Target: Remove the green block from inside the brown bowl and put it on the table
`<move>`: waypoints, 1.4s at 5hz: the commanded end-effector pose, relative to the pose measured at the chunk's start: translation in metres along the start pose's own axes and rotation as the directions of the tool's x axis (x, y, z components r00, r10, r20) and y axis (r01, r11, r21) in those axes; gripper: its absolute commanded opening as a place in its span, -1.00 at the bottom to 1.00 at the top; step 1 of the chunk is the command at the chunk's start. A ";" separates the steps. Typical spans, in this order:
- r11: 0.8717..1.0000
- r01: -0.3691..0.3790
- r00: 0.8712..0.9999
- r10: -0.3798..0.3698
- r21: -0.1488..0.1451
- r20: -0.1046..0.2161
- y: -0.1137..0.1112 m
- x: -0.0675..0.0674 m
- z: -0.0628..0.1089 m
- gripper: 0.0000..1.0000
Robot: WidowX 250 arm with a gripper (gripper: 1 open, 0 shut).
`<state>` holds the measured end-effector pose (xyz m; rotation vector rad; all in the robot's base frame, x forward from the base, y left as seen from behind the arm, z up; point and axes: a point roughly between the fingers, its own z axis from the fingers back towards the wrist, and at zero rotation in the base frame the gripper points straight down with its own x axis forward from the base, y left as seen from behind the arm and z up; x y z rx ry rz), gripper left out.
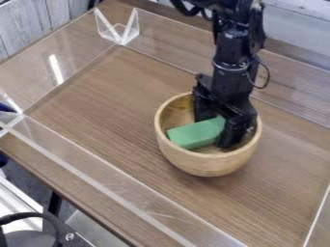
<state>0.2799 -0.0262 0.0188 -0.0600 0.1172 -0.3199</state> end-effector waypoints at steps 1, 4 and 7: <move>1.000 -0.027 0.999 0.027 -0.013 -0.045 0.013 -0.005 -0.014 1.00; 0.998 -0.066 0.998 0.065 -0.007 -0.023 0.026 -0.003 -0.006 1.00; 0.993 -0.121 0.993 0.121 -0.002 0.001 0.041 -0.005 0.004 1.00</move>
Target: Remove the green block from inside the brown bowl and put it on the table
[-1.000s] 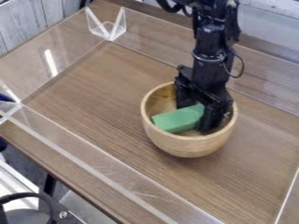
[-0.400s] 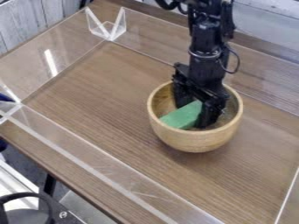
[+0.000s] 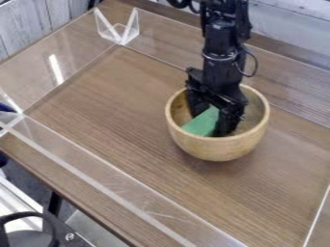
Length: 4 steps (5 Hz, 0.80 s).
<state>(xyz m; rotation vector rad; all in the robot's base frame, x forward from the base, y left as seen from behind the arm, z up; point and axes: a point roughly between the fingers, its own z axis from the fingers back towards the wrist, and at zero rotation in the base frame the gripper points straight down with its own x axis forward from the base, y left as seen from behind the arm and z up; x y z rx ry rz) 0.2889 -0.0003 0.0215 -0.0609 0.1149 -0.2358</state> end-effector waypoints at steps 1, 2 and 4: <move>0.999 -0.048 0.999 0.048 0.005 0.004 0.016 -0.006 0.002 1.00; 0.998 -0.057 0.998 0.057 0.007 0.013 0.018 -0.007 0.005 1.00; 0.997 -0.070 0.997 0.070 0.010 0.026 0.021 -0.010 0.010 1.00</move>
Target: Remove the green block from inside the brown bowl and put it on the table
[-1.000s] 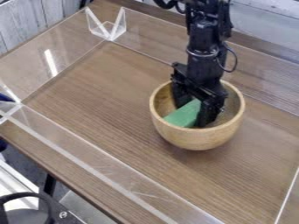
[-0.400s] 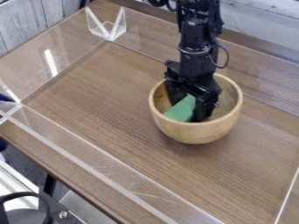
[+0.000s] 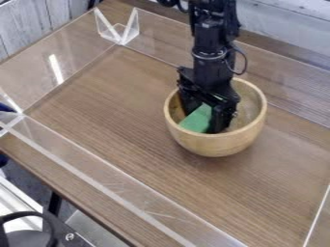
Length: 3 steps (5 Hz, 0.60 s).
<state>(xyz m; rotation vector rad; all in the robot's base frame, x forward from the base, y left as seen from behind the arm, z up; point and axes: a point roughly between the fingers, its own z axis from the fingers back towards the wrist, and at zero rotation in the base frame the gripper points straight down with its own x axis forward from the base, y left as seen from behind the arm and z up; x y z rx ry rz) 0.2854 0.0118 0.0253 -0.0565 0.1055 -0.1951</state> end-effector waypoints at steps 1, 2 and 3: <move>1.000 -0.029 0.999 0.029 0.008 0.022 0.010 -0.004 0.008 1.00; 1.000 -0.026 0.999 0.026 0.007 0.028 0.009 -0.004 0.010 1.00; 1.000 -0.024 0.999 0.024 0.006 0.032 0.008 -0.004 0.011 1.00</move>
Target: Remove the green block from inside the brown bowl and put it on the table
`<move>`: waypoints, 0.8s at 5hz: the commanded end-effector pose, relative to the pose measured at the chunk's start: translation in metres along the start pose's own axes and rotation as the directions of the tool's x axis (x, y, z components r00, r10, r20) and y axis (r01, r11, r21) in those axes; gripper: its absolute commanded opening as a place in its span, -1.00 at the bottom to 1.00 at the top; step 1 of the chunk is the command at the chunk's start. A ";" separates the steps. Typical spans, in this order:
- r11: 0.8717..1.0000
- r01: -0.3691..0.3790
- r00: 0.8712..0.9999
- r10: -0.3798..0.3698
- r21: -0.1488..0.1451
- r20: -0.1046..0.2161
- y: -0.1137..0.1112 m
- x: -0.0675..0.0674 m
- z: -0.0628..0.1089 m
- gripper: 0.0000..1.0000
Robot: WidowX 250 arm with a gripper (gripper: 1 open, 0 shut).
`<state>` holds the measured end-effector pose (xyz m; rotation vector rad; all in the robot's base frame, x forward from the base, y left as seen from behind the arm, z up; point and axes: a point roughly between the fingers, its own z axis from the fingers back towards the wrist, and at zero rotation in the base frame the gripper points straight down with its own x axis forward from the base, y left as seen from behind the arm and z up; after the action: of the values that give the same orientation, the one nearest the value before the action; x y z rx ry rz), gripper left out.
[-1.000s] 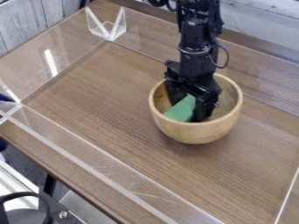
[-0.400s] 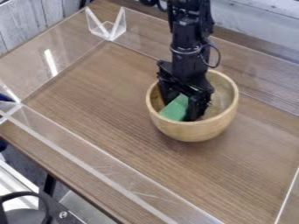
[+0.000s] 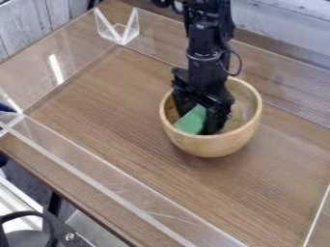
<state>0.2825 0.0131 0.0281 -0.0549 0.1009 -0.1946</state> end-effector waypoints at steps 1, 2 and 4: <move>1.000 -0.021 0.999 0.020 0.004 0.032 0.006 0.000 0.009 1.00; 1.000 -0.018 0.999 0.018 0.003 0.036 0.005 0.001 0.010 1.00; 1.000 -0.014 0.999 0.014 0.001 0.045 0.002 0.002 0.011 1.00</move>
<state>0.2830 0.0122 0.0291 -0.0600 0.0937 -0.1917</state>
